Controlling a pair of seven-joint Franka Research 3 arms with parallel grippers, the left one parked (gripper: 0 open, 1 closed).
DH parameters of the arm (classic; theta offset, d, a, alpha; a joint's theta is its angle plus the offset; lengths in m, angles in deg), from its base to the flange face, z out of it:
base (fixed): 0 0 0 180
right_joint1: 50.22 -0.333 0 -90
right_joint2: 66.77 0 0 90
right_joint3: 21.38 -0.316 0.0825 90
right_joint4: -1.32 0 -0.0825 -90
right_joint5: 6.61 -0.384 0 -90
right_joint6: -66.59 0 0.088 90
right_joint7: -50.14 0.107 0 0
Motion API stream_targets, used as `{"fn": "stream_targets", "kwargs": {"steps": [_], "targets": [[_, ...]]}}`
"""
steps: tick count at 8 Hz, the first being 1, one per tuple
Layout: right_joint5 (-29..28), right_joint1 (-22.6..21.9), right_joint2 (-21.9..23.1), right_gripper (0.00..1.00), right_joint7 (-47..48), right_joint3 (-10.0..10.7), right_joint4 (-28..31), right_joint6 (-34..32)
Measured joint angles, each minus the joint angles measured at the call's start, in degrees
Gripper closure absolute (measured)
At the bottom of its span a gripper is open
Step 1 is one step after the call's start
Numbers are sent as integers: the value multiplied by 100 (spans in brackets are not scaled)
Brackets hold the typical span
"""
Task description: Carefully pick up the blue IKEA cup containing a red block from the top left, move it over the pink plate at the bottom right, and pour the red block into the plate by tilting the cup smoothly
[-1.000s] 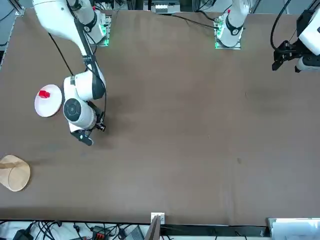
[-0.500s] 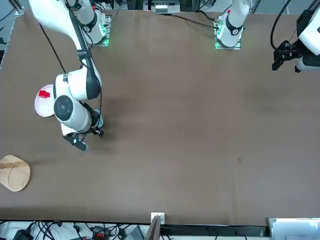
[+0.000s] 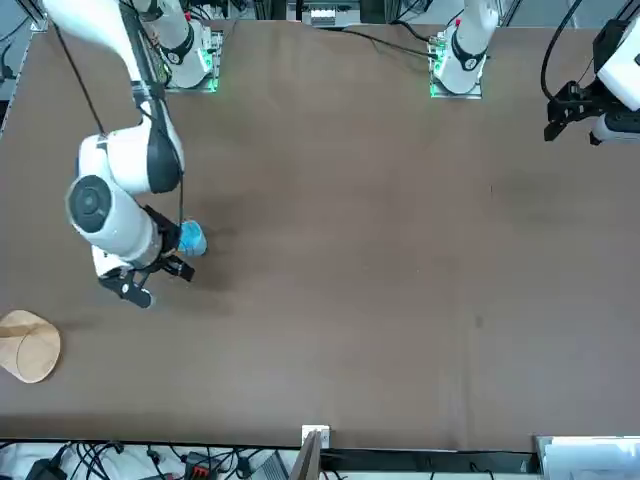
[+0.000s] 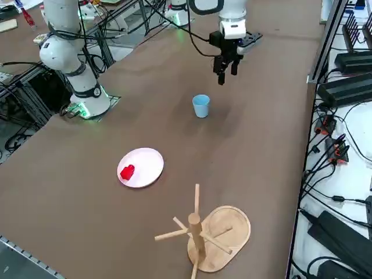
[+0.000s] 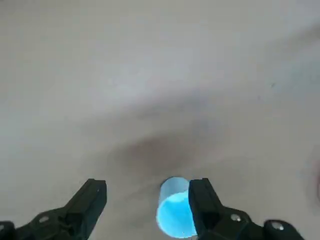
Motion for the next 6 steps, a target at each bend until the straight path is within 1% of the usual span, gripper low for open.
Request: {"fn": "stream_targets", "kwargs": {"steps": [2, 3, 4, 6], "targets": [[0, 340, 25, 0, -1168, 2, -383, -496], [0, 576, 102, 0, -1697, -20, -479, -727], [0, 877, 234, 0, -2038, -106, -523, -966], [-18, 1588, 645, 0, -2218, -529, -548, -1485]]}}
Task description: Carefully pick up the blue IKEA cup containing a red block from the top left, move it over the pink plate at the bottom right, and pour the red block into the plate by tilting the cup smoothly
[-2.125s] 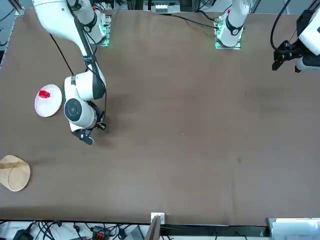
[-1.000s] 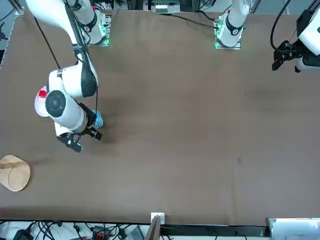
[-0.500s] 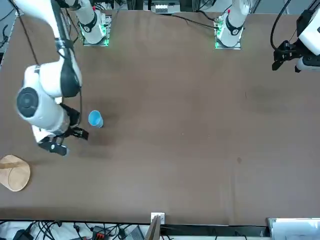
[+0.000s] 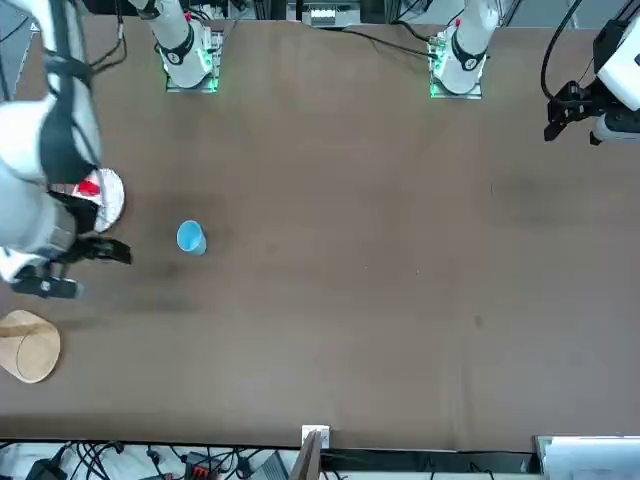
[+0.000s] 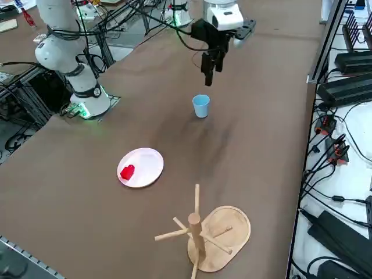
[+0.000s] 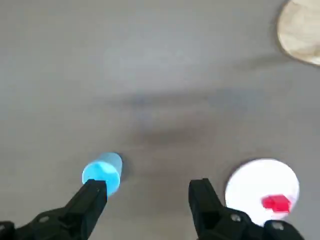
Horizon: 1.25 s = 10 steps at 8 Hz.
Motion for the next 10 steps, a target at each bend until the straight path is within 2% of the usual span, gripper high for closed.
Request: {"fn": "stream_targets", "kwargs": {"steps": [2, 4, 5, 8, 10], "targets": [[-17, 201, 497, 0, 355, -261, 7, -495], [-17, 281, 872, 0, 814, -717, 57, -880], [-17, 284, 1024, 0, 962, -832, 172, -926], [-17, 321, 1302, 0, 1092, -864, 650, -907], [-17, 357, 1315, 0, 1079, -828, 708, -872]]}}
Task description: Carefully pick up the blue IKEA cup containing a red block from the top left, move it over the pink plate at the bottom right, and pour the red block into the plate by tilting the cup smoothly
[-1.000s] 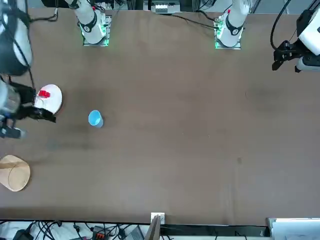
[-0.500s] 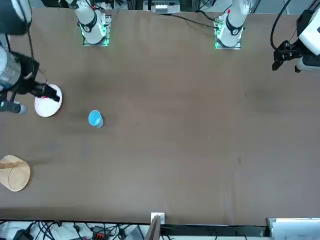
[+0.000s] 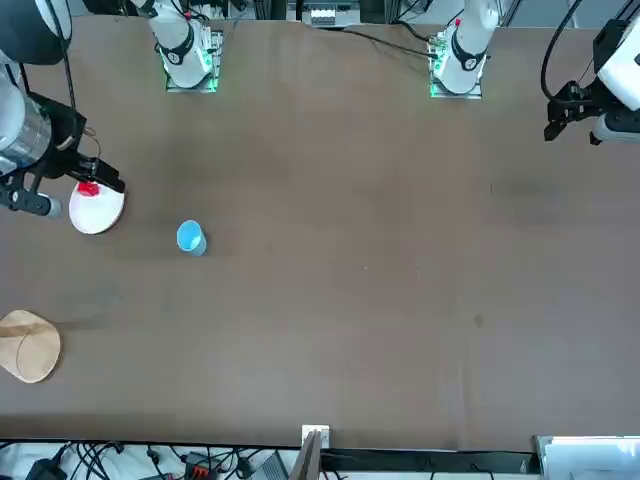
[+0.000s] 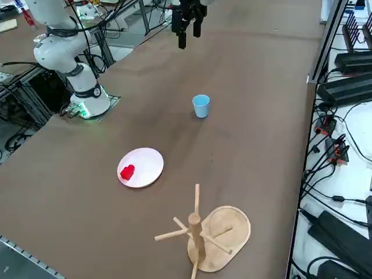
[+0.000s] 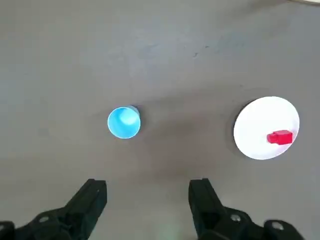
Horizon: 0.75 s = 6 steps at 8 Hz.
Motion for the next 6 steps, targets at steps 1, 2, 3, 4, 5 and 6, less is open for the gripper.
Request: {"fn": "stream_targets", "kwargs": {"steps": [1, 2, 3, 4, 5, 6], "targets": [[0, -4, 1, 0, -15, 47, 1, 20], [0, -14, 4, 0, -24, 98, 1, 49], [0, -28, 8, 0, -36, 133, 1, 81], [-85, -30, 20, 0, -37, 146, -2, 114], [-202, -30, 49, 0, -46, 164, -11, 130], [-224, -31, 95, 0, -78, 186, -23, 133]]}}
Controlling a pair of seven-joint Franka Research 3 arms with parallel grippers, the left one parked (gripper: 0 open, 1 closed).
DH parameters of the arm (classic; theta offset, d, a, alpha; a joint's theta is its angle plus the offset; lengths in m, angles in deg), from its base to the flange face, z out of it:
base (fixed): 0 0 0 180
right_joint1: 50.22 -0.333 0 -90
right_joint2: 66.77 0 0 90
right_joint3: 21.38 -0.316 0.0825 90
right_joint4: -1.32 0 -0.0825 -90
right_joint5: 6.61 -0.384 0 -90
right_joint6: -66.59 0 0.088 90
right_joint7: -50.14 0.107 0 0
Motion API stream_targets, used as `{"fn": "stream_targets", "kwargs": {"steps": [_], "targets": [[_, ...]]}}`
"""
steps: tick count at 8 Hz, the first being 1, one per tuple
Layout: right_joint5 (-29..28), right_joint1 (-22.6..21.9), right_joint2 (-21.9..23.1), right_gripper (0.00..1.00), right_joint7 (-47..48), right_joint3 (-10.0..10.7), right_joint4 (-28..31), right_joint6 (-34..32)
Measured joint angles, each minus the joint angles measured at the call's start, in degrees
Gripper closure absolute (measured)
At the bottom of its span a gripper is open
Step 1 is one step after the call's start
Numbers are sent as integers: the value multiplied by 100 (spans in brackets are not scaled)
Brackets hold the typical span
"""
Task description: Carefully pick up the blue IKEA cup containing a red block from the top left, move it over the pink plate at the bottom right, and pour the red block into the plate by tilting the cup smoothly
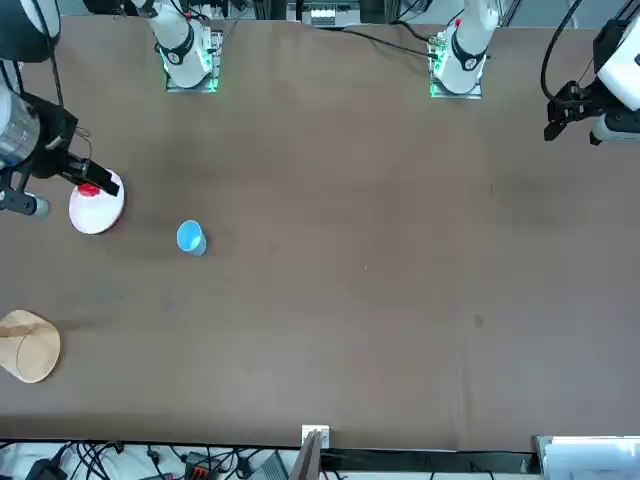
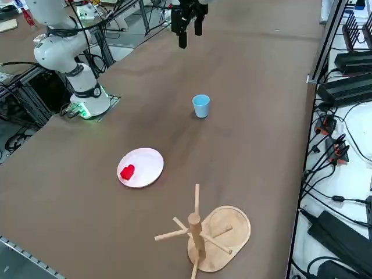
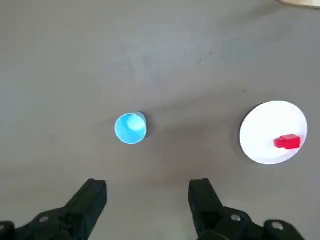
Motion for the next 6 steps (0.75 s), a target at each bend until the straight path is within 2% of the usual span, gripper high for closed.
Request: {"fn": "stream_targets", "kwargs": {"steps": [6], "targets": [[26, -33, 44, 0, -33, 15, -1, 4]]}}
